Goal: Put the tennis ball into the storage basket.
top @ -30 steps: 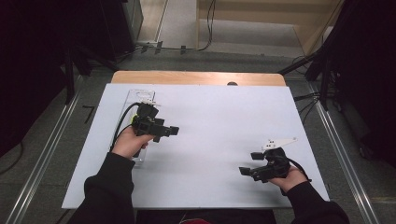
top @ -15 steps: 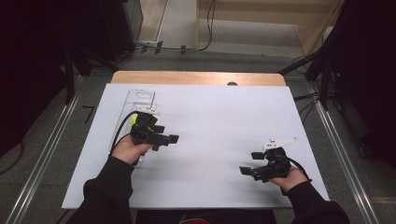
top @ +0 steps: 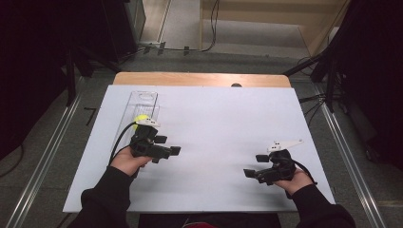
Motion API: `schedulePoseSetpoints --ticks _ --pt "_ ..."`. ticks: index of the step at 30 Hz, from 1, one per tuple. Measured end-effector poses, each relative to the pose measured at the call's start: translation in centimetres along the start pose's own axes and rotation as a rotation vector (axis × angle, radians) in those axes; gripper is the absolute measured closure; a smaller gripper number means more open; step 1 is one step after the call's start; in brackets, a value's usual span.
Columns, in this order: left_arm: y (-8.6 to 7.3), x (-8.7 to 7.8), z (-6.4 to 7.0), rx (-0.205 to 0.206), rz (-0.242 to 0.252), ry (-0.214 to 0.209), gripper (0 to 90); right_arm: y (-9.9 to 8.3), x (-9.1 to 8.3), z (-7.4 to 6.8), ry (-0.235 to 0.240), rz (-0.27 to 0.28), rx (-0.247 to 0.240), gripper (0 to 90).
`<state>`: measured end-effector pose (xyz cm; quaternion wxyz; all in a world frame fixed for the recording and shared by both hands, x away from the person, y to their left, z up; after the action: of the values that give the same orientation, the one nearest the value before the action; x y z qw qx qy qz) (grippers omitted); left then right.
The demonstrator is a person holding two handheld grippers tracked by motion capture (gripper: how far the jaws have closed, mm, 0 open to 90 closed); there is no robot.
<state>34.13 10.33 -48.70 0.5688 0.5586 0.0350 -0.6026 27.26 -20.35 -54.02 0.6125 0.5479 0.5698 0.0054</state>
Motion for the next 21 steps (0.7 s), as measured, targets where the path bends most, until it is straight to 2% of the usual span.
schedulePoseSetpoints --ticks 6,21 --pt "-1.1 0.0 0.3 0.012 -0.014 -0.018 22.6 -0.1 0.0 0.0 -0.002 -0.002 -0.002 12.8" --pt "-3.3 0.0 0.6 0.050 -0.038 -0.024 22.6 0.0 0.0 0.2 -0.006 0.005 0.008 12.8"
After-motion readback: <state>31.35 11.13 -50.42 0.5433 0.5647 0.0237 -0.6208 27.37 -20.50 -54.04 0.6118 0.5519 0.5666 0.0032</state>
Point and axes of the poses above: each handheld gripper's, and its own axes: x roughly forward along the jaws, y roughly out of its top, z roughly to its right, the point moved 8 cm from there along x, roughly forward along the jaws, and after that the axes turned 7 degrees about -x, right-handed, at the moved point
